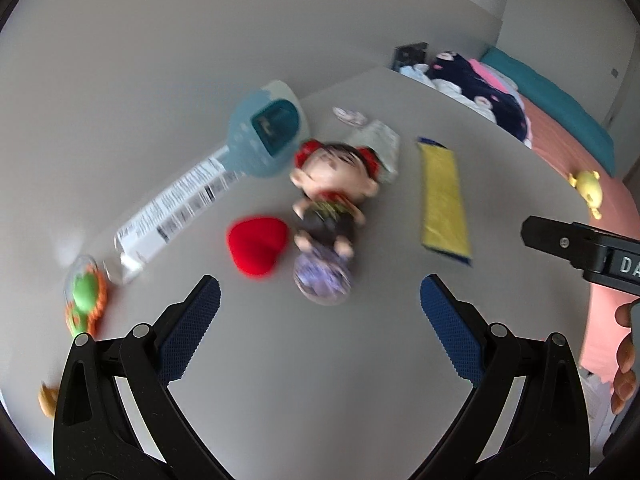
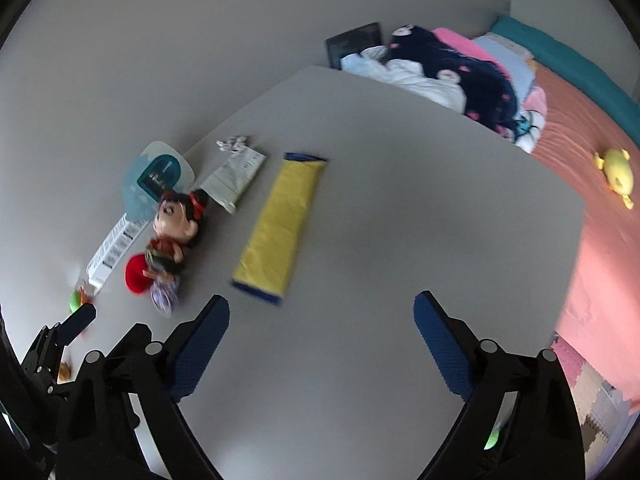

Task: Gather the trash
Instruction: 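Grasp the red-bun doll with the left tool while the right tool grasps the yellow packet, then carry doll and yellow packet to the black bin and open both tools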

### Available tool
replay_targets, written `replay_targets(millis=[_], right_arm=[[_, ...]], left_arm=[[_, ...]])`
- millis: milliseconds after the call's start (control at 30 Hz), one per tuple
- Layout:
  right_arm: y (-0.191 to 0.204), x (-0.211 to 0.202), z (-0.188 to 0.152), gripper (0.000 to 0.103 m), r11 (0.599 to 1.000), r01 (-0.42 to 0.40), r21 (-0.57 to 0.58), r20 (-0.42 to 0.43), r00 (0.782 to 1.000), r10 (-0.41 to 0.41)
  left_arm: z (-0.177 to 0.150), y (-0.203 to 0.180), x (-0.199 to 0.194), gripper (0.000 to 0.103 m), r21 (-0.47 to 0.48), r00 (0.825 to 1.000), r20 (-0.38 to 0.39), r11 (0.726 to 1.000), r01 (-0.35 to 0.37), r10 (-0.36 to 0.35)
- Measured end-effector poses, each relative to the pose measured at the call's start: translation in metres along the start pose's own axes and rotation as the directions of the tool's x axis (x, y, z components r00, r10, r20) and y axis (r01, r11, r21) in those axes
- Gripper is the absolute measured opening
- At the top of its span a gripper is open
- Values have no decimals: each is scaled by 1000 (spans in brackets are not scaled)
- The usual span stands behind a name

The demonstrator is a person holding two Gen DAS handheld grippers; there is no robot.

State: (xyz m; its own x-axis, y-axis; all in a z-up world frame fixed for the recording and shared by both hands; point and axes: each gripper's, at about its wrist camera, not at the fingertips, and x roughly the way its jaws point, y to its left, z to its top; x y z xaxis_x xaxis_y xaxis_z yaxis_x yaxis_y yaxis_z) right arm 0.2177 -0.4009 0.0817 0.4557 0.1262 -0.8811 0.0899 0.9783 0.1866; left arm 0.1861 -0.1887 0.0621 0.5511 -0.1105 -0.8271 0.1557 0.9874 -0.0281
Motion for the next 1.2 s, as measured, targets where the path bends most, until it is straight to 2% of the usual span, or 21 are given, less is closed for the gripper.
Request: replay_targets(millis=[100,233,400,467,500,567,667,733,767,833,900,1100,1200], right_arm=[[13,24,18,77,1000,27,-13,-37,999,-27],[29,52,34,77,1000,30,0,-64,998,-30],[35,77,45,76,997,71,-2,-83,994,-71],[37,86,47,68,996,90,-25,-97,991,-91],[38,90,48,59,995,95,-33,-104,990,-98],[39,93,48,48,990,132,-55,-91,986,-137],[35,92,49,36,989,138,-55,-75,987,-142],[31,90,48,28,990,132,-46,-69,988,-135],[28,89,47,27,991,130,-44,-66,989,-132],[24,86,46,21,992,118,-37,-56,991,-120],[20,82,44,20,995,100,-25,-52,993,-101],[10,59,36,19,998,65,-8,-31,997,-65],[5,39,31,19,998,55,-3,-8,998,-55]], left_arm=[[15,11,17,97,-4,1000,-14,1000,-17,17],[30,14,31,97,3,1000,-16,1000,-16,16],[45,7,51,97,55,1000,-26,998,-14,15],[51,4,58,97,64,999,-33,998,-5,7],[53,3,62,97,66,999,-37,998,-2,5],[56,-1,69,97,73,999,-47,997,6,-3],[58,-5,78,86,88,998,-66,996,12,-6],[58,-6,84,72,79,996,-87,996,38,-31],[57,-6,86,68,72,995,-93,996,49,-42],[55,-6,87,67,62,996,-82,997,44,-39],[52,-5,86,61,45,995,-83,997,56,-52],[46,-1,70,61,12,997,-61,999,47,-47],[43,-4,49,61,19,999,-31,999,44,-44]])
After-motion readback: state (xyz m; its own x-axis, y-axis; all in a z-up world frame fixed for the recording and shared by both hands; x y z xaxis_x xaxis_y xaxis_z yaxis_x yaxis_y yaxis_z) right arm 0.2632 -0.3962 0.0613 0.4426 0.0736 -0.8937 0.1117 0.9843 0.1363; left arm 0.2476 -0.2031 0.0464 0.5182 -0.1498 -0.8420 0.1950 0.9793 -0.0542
